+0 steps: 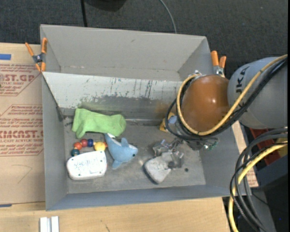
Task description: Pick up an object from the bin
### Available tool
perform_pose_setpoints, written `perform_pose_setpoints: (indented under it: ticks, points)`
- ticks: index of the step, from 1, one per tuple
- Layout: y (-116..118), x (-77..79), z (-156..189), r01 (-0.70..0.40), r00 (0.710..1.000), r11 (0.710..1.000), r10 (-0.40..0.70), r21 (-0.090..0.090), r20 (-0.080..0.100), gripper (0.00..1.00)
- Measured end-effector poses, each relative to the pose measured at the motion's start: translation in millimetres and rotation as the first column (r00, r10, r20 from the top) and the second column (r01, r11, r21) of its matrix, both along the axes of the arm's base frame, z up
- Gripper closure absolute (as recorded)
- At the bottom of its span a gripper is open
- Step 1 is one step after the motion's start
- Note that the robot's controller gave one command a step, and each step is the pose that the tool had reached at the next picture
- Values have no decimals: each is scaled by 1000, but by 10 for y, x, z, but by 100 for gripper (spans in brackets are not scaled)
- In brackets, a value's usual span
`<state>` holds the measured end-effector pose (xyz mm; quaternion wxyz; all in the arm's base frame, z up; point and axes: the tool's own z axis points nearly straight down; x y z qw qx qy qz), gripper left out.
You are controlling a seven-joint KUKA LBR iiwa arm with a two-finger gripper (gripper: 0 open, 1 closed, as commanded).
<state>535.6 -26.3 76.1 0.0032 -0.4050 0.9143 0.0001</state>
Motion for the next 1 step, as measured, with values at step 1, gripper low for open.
perform_pose_setpoints:
  ticks: [1]
  points:
    - [0, 0, 0, 0, 1000, 1000, 0, 0, 0, 100]
